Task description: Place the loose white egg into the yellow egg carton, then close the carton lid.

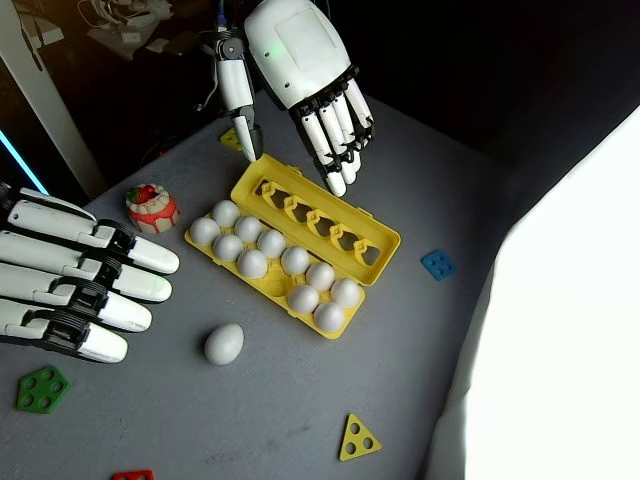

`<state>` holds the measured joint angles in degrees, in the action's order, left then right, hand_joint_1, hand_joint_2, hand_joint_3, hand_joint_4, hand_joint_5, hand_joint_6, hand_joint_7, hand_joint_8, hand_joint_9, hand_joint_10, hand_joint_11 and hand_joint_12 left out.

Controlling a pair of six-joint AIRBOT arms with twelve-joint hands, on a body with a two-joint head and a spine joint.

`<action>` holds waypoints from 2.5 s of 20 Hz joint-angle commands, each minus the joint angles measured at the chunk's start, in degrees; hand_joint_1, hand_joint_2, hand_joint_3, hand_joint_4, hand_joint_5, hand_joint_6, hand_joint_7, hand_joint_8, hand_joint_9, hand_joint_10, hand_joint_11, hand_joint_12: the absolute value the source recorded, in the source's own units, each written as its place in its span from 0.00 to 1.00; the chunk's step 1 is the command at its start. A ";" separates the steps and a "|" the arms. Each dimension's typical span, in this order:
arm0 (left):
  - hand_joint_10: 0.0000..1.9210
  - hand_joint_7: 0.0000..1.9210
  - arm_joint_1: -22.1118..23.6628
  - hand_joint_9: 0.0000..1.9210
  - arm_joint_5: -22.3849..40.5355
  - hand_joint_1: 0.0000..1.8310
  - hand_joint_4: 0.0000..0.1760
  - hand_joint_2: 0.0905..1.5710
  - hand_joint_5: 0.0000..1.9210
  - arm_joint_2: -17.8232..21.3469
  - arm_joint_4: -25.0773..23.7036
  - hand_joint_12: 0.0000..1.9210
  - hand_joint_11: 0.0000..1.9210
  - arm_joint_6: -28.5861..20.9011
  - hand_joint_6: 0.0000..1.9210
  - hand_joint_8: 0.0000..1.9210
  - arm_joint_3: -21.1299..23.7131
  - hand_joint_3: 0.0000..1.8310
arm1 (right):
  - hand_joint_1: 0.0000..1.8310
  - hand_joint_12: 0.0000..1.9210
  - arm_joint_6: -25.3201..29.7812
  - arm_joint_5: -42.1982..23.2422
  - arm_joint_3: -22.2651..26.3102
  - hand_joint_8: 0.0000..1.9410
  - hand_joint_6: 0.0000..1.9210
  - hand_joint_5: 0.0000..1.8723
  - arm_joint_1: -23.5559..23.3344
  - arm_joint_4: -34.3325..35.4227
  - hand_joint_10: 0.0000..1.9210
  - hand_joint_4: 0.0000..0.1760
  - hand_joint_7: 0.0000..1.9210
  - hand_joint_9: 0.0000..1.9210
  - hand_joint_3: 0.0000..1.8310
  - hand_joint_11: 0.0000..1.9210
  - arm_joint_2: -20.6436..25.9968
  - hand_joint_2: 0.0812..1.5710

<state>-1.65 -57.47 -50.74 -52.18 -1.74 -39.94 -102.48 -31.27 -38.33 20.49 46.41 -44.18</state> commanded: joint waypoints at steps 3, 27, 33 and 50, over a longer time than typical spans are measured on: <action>0.01 0.12 0.56 0.15 2.44 0.17 0.31 0.80 0.05 0.10 -4.49 0.56 0.00 -0.16 0.00 0.00 -0.48 0.00 | 0.25 0.51 -0.94 -0.78 -3.13 0.00 0.08 0.08 -1.22 2.95 0.24 0.00 0.11 0.04 0.00 0.00 -1.86 0.75; 0.01 0.10 1.78 0.15 7.92 0.17 0.44 0.80 0.07 0.19 -2.83 0.53 0.00 7.11 0.00 0.00 -0.85 0.00 | 0.33 0.61 -16.97 1.44 -24.33 0.00 0.06 0.23 1.03 29.15 0.12 0.00 0.11 0.06 0.01 0.00 -27.15 0.77; 0.01 0.11 0.64 0.16 11.09 0.16 0.36 0.81 0.09 0.53 0.20 0.55 0.00 10.64 0.00 0.00 0.00 0.00 | 0.42 0.62 -16.97 0.72 -26.46 0.00 0.07 0.23 1.66 29.27 0.11 0.00 0.08 0.04 0.00 0.00 -30.28 0.73; 0.02 0.15 2.05 0.20 10.00 0.18 0.34 0.80 0.10 0.23 0.61 0.61 0.00 18.77 0.00 0.00 -2.01 0.00 | 0.55 0.55 -16.16 1.04 -29.41 0.00 0.02 0.12 4.07 26.72 0.13 0.04 0.06 0.00 0.00 0.00 -32.54 0.67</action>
<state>-0.32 -49.76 -50.54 -47.83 16.69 -41.74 -118.85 -27.55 -67.59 24.58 75.35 -76.88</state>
